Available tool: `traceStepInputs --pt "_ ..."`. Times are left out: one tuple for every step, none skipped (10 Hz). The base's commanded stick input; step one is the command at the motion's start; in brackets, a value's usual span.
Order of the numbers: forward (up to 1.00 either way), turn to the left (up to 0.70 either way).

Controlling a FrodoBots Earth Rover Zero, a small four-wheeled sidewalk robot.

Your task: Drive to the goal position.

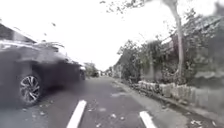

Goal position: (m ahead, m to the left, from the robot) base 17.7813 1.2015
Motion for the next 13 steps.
traceStepInputs --pt "1.0 -0.3" --pt "1.0 -0.4" --pt "1.0 -0.4" --pt "1.0 -0.4" --pt "1.0 0.06" --pt "1.0 0.0" --pt "1.0 0.0" --pt "1.0 0.0" --pt "1.0 0.0" --pt "1.0 0.0" --pt "1.0 0.0" --pt "1.0 0.11" --pt "1.0 0.0"
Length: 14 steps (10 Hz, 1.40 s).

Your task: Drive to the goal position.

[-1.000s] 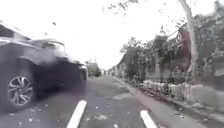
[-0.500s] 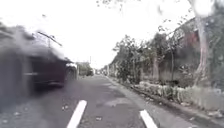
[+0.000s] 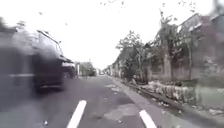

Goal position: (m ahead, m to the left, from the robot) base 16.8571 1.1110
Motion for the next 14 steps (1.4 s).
traceStepInputs --pt "1.0 0.0" --pt "1.0 0.0" --pt "1.0 0.0" --pt "1.0 0.0" --pt "1.0 0.0" --pt "1.0 0.03" --pt "1.0 0.02" --pt "1.0 0.03" --pt "1.0 0.01" --pt "1.0 0.03" --pt "1.0 0.05" --pt "1.0 0.01" --pt "1.0 0.04" --pt "1.0 0.0"
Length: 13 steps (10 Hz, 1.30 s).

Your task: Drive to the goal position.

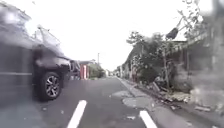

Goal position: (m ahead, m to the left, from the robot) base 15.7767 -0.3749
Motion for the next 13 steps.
traceStepInputs --pt "1.0 0.0" --pt "1.0 0.0" --pt "1.0 0.0" --pt "1.0 0.0" --pt "1.0 0.0" --pt "1.0 0.0" --pt "1.0 0.01" --pt "1.0 0.01" --pt "1.0 0.0" --pt "1.0 0.02" --pt "1.0 0.05" --pt "1.0 -0.15" --pt "1.0 -0.4"
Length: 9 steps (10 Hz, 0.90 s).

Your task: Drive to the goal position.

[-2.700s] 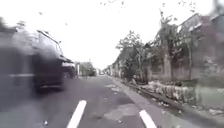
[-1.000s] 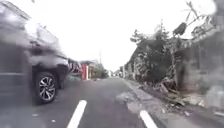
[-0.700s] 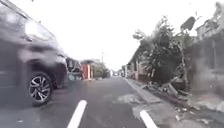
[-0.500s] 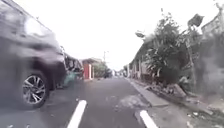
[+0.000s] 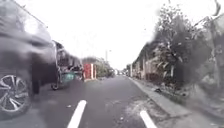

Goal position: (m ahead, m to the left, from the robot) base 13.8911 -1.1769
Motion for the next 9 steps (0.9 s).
traceStepInputs --pt "1.0 -0.4" --pt "1.0 -0.4" --pt "1.0 -0.4" --pt "1.0 -0.3" --pt "1.0 0.0" --pt "1.0 0.0" --pt "1.0 0.03" --pt "1.0 0.07" --pt "1.0 0.0"
